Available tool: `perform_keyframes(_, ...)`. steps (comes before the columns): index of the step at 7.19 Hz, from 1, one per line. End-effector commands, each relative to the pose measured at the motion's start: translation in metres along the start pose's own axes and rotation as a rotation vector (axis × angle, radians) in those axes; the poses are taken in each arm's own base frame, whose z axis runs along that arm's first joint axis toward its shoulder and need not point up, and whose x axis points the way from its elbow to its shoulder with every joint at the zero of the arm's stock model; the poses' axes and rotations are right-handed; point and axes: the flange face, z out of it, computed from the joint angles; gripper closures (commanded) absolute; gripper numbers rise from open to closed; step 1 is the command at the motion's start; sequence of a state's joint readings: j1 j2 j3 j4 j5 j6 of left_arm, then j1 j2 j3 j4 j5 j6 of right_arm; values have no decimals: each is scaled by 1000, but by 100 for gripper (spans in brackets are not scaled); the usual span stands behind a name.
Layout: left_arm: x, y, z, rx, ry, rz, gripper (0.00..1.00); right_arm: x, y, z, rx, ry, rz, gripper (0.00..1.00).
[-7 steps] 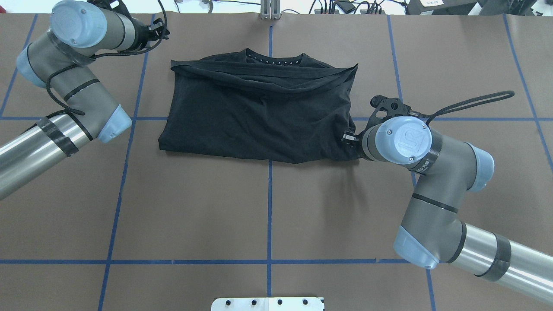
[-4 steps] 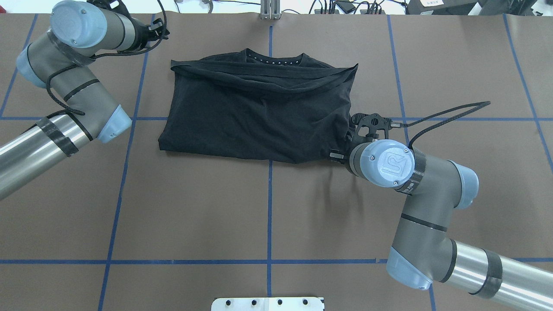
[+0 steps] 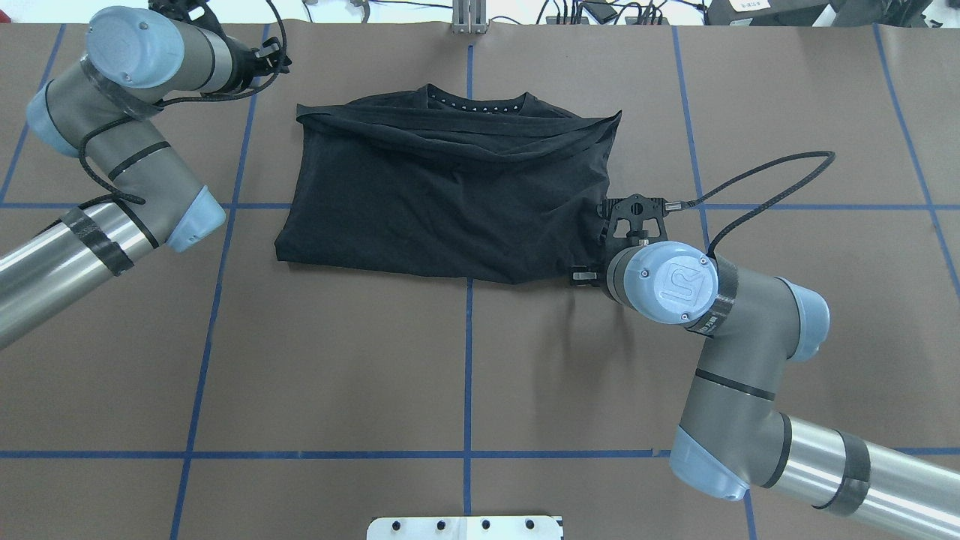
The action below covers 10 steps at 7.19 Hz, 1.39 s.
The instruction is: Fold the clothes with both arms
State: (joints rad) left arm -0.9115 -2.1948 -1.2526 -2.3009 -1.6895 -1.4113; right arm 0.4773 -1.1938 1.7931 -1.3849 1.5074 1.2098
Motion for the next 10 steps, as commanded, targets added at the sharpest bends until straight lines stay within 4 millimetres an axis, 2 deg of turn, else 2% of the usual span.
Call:
perform_keyframes(1, -1, 0, 0, 0, -1, 0, 38, 11, -17, 2, 10, 14, -83, 25)
perform_keyframes(3, -1, 0, 0, 0, -1, 0, 38, 14, -16, 14, 2, 32, -97, 27)
perform_keyframes(6, -1, -1, 0, 2, -1, -1, 38, 11, -23, 21, 1, 41, -96, 34)
perform_keyframes(7, -1, -1, 0, 2, -1, -1, 37, 1, -32, 22, 0, 34, -102, 46)
perform_keyframes(8, 0, -1, -1, 2, 1, 0, 37, -2, -32, 21, -3, 29, -102, 86)
perform_keyframes(9, 0, -1, -1, 2, 2, 0, 36, 1, -34, 21, -21, 22, -101, 100)
perform_keyframes(10, 1, -1, -2, 2, 4, 0, 35, 3, -36, 20, -39, 12, -121, 100)
